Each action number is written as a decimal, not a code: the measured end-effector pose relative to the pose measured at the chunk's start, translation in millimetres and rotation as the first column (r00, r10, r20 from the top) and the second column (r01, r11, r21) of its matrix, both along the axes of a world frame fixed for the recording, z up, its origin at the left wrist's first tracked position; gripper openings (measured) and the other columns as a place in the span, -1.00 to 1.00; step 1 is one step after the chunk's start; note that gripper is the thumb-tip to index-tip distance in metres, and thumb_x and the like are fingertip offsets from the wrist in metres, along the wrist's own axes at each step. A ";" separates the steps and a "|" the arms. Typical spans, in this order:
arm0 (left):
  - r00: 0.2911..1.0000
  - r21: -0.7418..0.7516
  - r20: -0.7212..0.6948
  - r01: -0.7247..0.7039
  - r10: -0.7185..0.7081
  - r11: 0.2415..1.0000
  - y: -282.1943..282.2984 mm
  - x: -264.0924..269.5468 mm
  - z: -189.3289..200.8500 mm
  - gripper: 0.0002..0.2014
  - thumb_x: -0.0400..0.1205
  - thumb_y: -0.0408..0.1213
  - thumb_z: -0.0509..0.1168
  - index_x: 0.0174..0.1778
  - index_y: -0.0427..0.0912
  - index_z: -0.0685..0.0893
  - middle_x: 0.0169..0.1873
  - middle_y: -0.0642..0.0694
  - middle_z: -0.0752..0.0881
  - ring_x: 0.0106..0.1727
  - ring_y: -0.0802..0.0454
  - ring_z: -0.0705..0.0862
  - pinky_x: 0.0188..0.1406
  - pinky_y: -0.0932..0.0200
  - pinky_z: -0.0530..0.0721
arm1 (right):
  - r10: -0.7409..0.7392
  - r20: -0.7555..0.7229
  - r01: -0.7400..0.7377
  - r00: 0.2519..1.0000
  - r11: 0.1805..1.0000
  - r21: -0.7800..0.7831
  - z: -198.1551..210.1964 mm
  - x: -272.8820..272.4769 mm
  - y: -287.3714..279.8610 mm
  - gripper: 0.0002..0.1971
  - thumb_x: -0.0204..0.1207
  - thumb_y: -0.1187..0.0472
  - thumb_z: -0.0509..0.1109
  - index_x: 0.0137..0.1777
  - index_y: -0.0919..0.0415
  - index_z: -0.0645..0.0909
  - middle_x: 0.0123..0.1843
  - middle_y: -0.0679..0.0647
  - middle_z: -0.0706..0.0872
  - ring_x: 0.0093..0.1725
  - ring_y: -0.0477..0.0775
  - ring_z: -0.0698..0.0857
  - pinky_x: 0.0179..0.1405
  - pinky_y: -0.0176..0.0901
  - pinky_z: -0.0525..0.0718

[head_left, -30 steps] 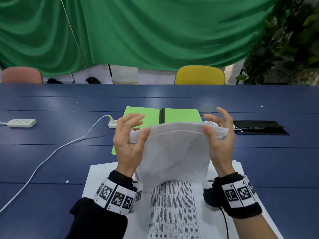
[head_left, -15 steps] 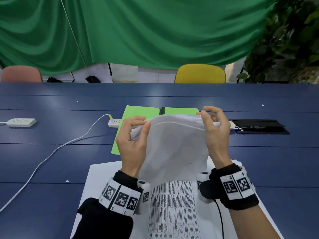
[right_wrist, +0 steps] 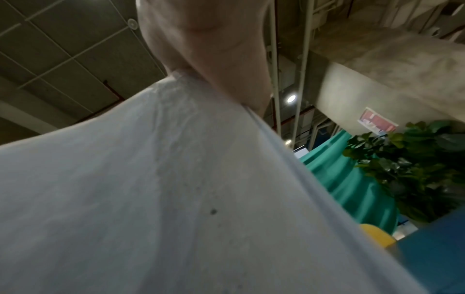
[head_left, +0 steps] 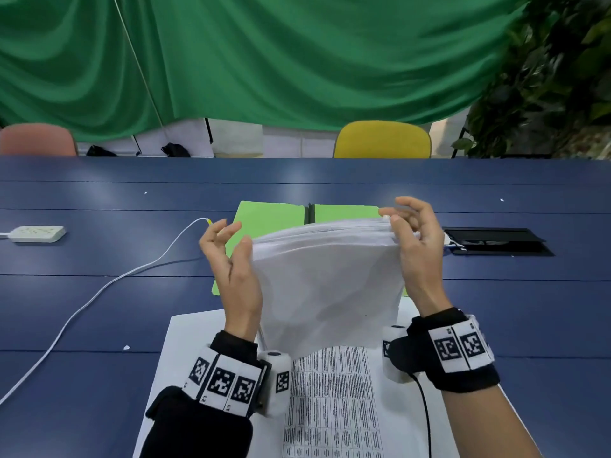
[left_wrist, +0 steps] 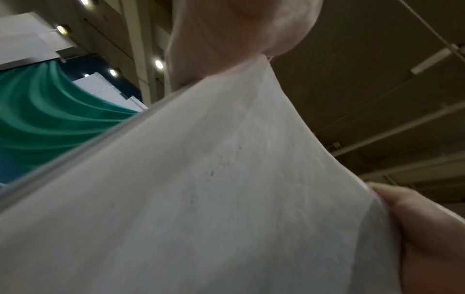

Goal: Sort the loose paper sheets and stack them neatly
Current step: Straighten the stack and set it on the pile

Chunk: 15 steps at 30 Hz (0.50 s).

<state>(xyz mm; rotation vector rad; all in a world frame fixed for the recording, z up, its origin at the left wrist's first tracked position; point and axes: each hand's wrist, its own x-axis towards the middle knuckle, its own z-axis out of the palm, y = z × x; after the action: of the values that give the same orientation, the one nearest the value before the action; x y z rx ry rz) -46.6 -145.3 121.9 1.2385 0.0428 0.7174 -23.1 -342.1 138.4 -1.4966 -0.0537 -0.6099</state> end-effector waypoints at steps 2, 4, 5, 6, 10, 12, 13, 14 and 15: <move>0.999 -0.034 -0.041 0.022 -0.024 0.999 -2.8 2.3 3.9 -0.79 0.56 -0.29 0.23 0.10 -0.04 0.49 0.03 0.11 0.58 0.22 0.21 0.56 0.32 0.30 0.43 | 0.030 0.025 -0.031 0.999 0.999 0.011 0.1 0.7 -2.3 -0.74 0.46 0.34 0.24 -0.02 -0.08 0.52 -0.11 -0.04 0.75 -0.08 -0.20 0.67 -0.15 -0.46 0.56; 0.998 0.004 -0.056 -0.003 0.003 1.000 -5.8 3.8 5.3 -0.82 0.58 -0.36 0.25 0.09 -0.14 0.53 -0.13 0.21 0.60 -0.06 0.45 0.58 0.09 0.46 0.47 | 0.090 0.012 -0.090 0.996 0.996 -0.013 -0.7 2.4 -1.5 -0.74 0.43 0.31 0.23 0.00 -0.08 0.52 -0.12 0.00 0.75 -0.08 -0.17 0.67 -0.11 -0.50 0.56; 0.998 0.024 -0.052 -0.025 0.027 0.999 -7.6 4.2 6.1 -0.83 0.55 -0.36 0.25 0.03 -0.09 0.53 -0.16 0.20 0.63 -0.11 0.44 0.58 0.04 0.44 0.48 | 0.107 0.004 -0.106 0.994 0.994 -0.026 -1.2 3.6 -0.8 -0.74 0.42 0.31 0.23 0.00 -0.08 0.53 -0.12 0.00 0.75 -0.08 -0.17 0.67 -0.09 -0.50 0.56; 0.997 0.042 -0.045 -0.054 0.055 0.998 -9.5 4.3 7.4 -0.82 0.50 -0.33 0.22 -0.03 -0.01 0.52 -0.17 0.17 0.65 -0.10 0.39 0.59 0.04 0.40 0.48 | 0.107 0.001 -0.107 0.994 0.994 -0.028 -2.2 4.9 -1.0 -0.73 0.44 0.32 0.24 0.00 -0.08 0.53 -0.12 -0.01 0.75 -0.08 -0.17 0.67 -0.08 -0.51 0.56; 0.987 0.072 -0.033 -0.155 0.157 0.985 -11.6 6.1 9.4 -0.76 0.45 -0.28 0.21 -0.07 0.17 0.45 -0.08 0.06 0.65 0.06 0.10 0.57 0.14 0.17 0.48 | 0.093 -0.002 -0.093 0.996 0.996 0.005 -2.3 6.0 -3.2 -0.78 0.45 0.26 0.28 0.01 -0.08 0.54 -0.23 -0.11 0.69 -0.22 -0.30 0.61 -0.16 -0.57 0.51; 0.985 0.092 -0.037 -0.162 0.166 0.983 -11.6 8.8 7.6 -0.70 0.44 -0.31 0.21 0.01 0.16 0.43 0.00 0.06 0.61 0.12 0.12 0.55 0.24 0.07 0.47 | 0.126 -0.037 -0.127 0.991 0.992 -0.019 -4.2 6.5 -6.2 -0.77 0.40 0.15 0.27 0.03 -0.12 0.54 -0.26 -0.15 0.61 -0.22 -0.32 0.58 -0.18 -0.55 0.49; 0.986 0.087 -0.040 -0.160 0.164 0.983 -11.3 9.4 6.8 -0.66 0.44 -0.30 0.22 0.08 0.13 0.42 0.04 0.09 0.58 0.15 0.14 0.53 0.28 0.09 0.45 | 0.131 -0.060 -0.132 0.990 0.991 -0.024 -5.0 6.5 -7.5 -0.76 0.39 0.11 0.27 0.05 -0.13 0.53 -0.21 -0.15 0.61 -0.16 -0.27 0.58 -0.14 -0.50 0.49; 0.986 0.074 -0.044 -0.156 0.159 0.985 -10.4 10.6 5.3 -0.61 0.44 -0.27 0.23 0.17 0.07 0.38 0.07 0.10 0.54 0.19 0.15 0.50 0.28 0.15 0.43 | 0.122 -0.074 -0.125 0.990 0.992 -0.033 -5.8 6.5 -8.2 -0.76 0.39 0.08 0.27 0.06 -0.13 0.53 -0.15 -0.14 0.60 -0.11 -0.21 0.57 -0.10 -0.43 0.50; 0.987 0.062 -0.048 -0.150 0.153 0.987 -9.5 11.9 3.6 -0.54 0.44 -0.24 0.24 0.26 0.01 0.34 0.10 0.09 0.51 0.23 0.14 0.48 0.26 0.22 0.42 | 0.117 -0.078 -0.120 0.990 0.992 -0.039 -6.7 6.9 -8.6 -0.77 0.40 0.07 0.27 0.06 -0.11 0.54 -0.12 -0.14 0.59 -0.10 -0.17 0.55 -0.10 -0.40 0.49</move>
<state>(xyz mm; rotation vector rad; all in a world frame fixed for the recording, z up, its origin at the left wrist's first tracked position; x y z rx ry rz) -34.7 -154.8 125.4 1.3195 0.1621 0.8220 -16.2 -350.7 131.7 -1.5459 -0.0974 -0.4588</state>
